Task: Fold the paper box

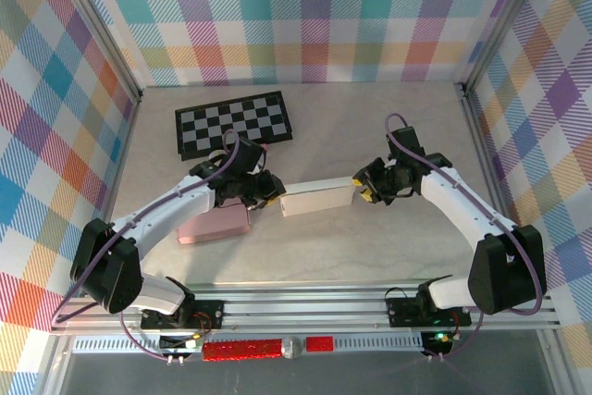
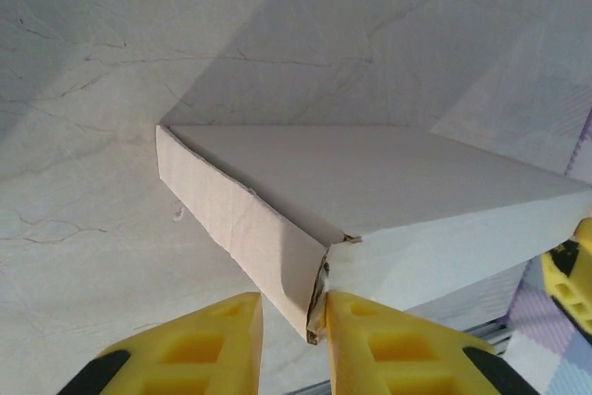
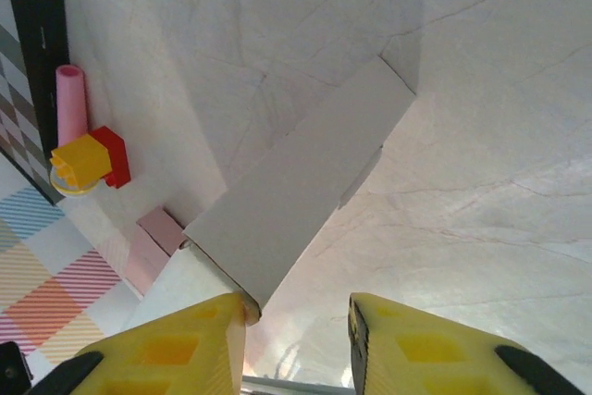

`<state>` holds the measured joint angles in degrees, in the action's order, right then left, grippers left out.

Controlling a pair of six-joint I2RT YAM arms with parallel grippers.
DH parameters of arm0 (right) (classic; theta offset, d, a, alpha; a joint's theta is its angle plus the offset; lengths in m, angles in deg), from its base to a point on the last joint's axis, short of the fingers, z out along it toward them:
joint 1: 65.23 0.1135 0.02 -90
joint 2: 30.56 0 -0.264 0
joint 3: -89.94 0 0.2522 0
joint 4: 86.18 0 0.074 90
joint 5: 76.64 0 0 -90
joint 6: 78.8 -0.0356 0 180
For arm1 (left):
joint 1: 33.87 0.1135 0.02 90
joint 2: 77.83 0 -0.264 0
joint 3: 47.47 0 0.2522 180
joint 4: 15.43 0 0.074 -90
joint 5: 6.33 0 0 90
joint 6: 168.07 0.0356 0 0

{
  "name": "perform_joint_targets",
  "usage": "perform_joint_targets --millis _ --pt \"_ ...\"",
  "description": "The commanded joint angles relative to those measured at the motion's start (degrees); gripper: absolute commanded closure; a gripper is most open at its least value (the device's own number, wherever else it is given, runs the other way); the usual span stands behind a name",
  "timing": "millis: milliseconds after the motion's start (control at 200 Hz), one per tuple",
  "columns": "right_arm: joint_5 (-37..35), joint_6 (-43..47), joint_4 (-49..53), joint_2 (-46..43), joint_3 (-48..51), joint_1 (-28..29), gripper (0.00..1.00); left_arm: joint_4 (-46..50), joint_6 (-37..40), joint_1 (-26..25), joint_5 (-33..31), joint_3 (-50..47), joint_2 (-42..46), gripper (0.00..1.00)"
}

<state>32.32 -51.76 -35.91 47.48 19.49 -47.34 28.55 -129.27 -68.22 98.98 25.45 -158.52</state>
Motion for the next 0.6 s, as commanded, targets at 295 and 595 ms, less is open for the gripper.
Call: perform_joint_targets --millis 295,595 --pt "-0.2 4.7 13.0 -7.4 9.6 -0.2 0.66 5.8 5.8 -7.3 -2.6 -8.5 4.5 0.76" --pt "-0.3 5.1 8.3 -6.4 8.3 -0.2 0.66 4.5 4.2 -8.0 -3.3 -6.8 3.5 0.71"
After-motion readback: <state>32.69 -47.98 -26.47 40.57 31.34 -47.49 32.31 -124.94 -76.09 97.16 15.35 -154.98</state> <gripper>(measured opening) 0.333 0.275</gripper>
